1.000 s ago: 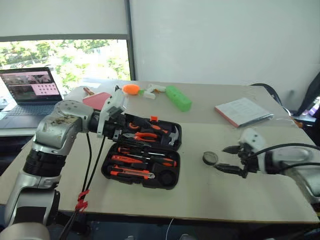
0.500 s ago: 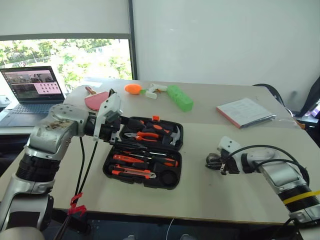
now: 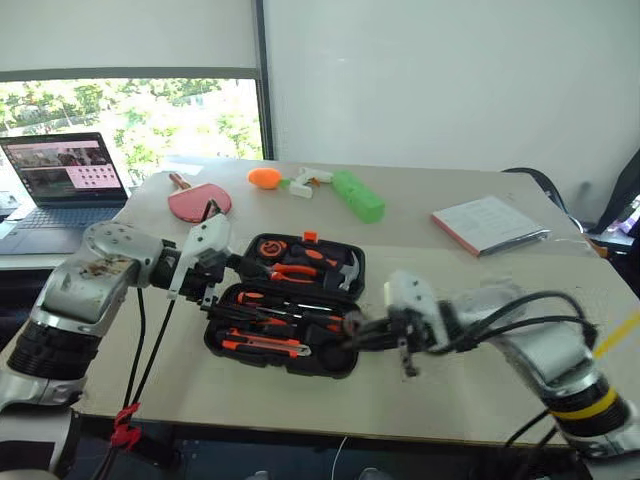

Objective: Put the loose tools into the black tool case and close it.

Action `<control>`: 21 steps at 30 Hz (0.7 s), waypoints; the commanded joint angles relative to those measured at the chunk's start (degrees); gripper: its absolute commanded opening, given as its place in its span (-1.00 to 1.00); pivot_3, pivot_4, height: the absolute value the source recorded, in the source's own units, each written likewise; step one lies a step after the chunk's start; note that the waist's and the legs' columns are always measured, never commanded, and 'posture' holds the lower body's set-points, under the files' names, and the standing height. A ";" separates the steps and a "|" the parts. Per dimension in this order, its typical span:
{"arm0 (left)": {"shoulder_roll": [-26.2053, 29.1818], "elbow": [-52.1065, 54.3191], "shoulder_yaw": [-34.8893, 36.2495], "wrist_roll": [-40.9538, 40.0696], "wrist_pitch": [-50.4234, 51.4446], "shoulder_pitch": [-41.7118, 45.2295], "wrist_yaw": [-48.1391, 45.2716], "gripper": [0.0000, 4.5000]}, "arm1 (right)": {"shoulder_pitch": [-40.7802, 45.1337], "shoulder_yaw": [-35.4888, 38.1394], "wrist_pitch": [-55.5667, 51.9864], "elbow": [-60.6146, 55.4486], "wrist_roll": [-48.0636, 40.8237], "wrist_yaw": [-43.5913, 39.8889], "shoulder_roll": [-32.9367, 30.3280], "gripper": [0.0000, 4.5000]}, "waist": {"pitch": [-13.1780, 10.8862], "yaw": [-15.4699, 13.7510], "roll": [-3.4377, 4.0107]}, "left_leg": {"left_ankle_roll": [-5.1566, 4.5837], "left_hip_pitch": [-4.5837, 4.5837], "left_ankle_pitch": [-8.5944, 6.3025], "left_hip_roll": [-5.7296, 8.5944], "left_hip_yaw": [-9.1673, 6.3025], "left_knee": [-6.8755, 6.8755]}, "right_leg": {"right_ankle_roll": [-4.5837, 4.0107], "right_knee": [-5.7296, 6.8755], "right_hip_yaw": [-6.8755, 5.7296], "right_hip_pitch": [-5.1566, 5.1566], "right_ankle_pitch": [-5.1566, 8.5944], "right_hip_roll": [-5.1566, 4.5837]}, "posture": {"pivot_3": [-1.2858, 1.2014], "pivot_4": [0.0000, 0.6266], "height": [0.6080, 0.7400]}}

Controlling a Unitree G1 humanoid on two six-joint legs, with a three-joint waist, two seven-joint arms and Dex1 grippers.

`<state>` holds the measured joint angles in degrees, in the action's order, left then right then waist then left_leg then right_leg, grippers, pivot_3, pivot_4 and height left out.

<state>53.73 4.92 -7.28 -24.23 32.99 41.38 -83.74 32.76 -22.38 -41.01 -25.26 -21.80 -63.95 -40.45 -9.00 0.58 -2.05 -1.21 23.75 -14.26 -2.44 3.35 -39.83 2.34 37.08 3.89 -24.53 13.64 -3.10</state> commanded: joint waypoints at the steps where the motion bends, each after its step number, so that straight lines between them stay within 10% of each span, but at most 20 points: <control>1: 0.95 2.89 1.10 -1.09 1.07 0.45 -0.08 1.00 | 1.98 -2.02 0.21 1.77 3.05 1.64 1.15 -0.97 | 0.00 -0.23 0.00 | 0.00 0.02 0.00 0.04 0.00 -0.01 | 0.01 0.00 -0.01 -0.01 0.00 -0.03 | 0.03 -0.52 0.97; 15: 1.34 4.81 2.18 -1.88 2.46 -0.90 1.60 1.00 | 2.45 -5.54 0.64 6.08 8.11 2.14 3.42 -0.97 | -0.01 0.11 -0.01 | 0.01 0.01 0.01 0.02 0.01 0.01 | 0.01 0.02 -0.01 -0.05 0.00 -0.01 | 0.03 -0.52 0.97; 21: 0.74 3.52 1.59 -1.54 1.85 0.14 1.74 1.00 | 2.30 -5.41 -0.62 6.01 8.08 2.47 4.00 0.04 | -0.01 0.12 -0.01 | 0.01 0.01 0.01 0.02 0.01 0.01 | 0.01 0.02 -0.01 -0.05 0.00 -0.01 | 0.03 -0.52 0.97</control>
<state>54.41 8.13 -6.97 -24.99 35.27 40.15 -82.06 35.03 -28.47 -41.07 -17.52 -13.21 -61.27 -36.60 -9.00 0.71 -2.05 -1.20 23.76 -14.25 -2.42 3.35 -39.82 2.35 37.10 3.88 -24.58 13.64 -3.11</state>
